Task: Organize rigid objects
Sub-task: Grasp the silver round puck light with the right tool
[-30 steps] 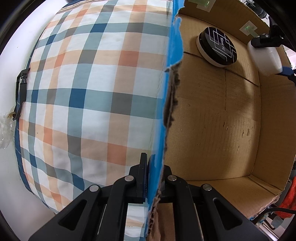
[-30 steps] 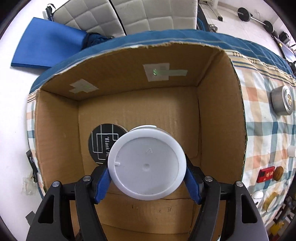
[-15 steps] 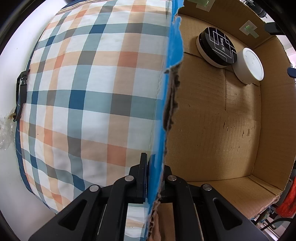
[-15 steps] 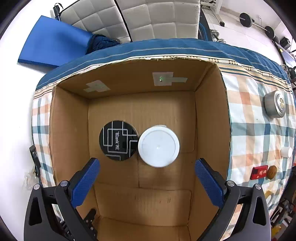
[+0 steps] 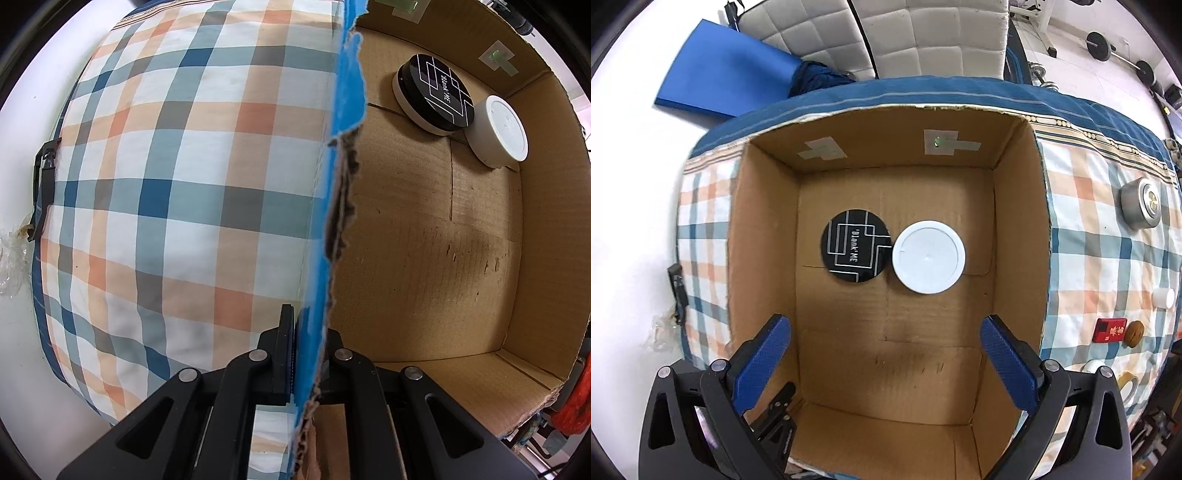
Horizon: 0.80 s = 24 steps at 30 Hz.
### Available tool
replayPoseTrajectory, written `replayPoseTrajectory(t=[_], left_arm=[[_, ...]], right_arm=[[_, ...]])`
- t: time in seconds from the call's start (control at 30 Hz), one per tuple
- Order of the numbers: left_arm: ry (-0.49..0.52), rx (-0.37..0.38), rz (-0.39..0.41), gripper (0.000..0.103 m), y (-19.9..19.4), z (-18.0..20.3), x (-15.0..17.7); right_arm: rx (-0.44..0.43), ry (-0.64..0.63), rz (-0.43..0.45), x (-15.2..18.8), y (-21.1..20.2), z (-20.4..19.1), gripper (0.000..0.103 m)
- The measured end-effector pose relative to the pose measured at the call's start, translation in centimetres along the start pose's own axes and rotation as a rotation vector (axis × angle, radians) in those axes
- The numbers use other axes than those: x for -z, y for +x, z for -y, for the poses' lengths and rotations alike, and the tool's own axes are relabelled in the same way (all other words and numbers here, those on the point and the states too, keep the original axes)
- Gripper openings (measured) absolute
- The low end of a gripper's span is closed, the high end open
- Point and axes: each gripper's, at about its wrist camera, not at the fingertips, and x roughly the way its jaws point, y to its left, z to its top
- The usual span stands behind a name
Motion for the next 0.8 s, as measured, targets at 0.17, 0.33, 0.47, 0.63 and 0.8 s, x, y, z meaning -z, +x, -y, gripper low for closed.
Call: replayPoseTrajectory(t=[0.17,0.33,0.47,0.63,0.8], left_arm=[[-0.004,0.004,0.002,0.004,-0.2,-0.2,0.1],[-0.01,0.005,0.004,0.004,-0.3,-0.4,0.1],[-0.022,0.009,0.008,0.004,-0.4,-0.7,0.3],[-0.041,0.016,0.016,0.005,-0.4,-1.3,0.6],[-0.063,0.021,0.024,0.005,-0.4,-2.0,0.9]], right_arm=[[-0.061,0.067,0.197,0.7,-3.7,2.6,0.103],[0.011,0.227,0.302,0.4,-6.5,9.3,0.103],[0.081,0.388,0.337,-0.4,-5.9,16.8,0.103],[0.169,0.516,0.401,-1.6,-3.0,24.8,0.103],[0.203,0.649,0.447,-2.7,0.4,30.8,0.103]])
